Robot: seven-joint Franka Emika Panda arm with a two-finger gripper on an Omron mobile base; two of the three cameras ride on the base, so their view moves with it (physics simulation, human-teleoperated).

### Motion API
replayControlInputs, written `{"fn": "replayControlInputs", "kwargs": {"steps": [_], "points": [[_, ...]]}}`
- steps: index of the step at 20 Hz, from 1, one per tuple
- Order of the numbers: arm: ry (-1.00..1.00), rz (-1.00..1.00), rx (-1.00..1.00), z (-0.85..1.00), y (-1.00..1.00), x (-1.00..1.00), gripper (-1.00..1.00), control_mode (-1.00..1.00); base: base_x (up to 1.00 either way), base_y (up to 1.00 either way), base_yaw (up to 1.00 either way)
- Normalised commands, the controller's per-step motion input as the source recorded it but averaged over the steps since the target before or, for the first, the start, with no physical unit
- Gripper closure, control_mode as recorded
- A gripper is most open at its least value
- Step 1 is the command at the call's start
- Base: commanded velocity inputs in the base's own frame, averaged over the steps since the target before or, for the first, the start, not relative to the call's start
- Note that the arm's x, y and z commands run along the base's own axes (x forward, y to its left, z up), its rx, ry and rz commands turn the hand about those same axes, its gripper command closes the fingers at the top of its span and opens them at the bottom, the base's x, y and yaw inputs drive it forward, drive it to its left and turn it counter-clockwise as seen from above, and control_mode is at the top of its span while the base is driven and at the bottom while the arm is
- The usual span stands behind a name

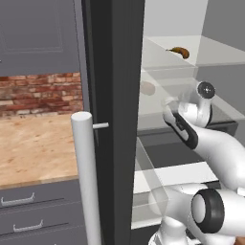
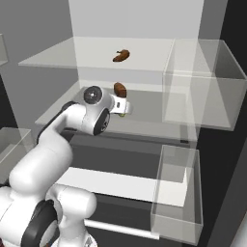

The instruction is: Pick up the mango and banana from the fridge and place one fruit on each plate on the dining counter.

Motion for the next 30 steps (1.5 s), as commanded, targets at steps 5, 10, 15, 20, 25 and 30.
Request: {"fn": "replayControlInputs", "kwargs": {"steps": [5,10,15,20,25,30], "points": [[0.01,0.0,0.0,-0.21,-0.01,0.27,-1.0,-1.0,0.0,0.0,0.0],[0.0,0.0,0.0,-0.02,-0.01,0.17,-1.0,-1.0,0.0,0.0,0.0],[0.0,0.0,0.0,-0.12,0.0,0.4,-1.0,-1.0,0.0,0.0,0.0],[0.0,0.0,0.0,-0.19,0.0,0.27,-1.0,-1.0,0.0,0.0,0.0],[0.02,0.0,0.0,-0.25,0.0,0.22,-1.0,-1.0,0.0,0.0,0.0],[0.01,0.0,0.0,-0.22,-0.05,0.22,-1.0,-1.0,0.0,0.0,0.0]]}}
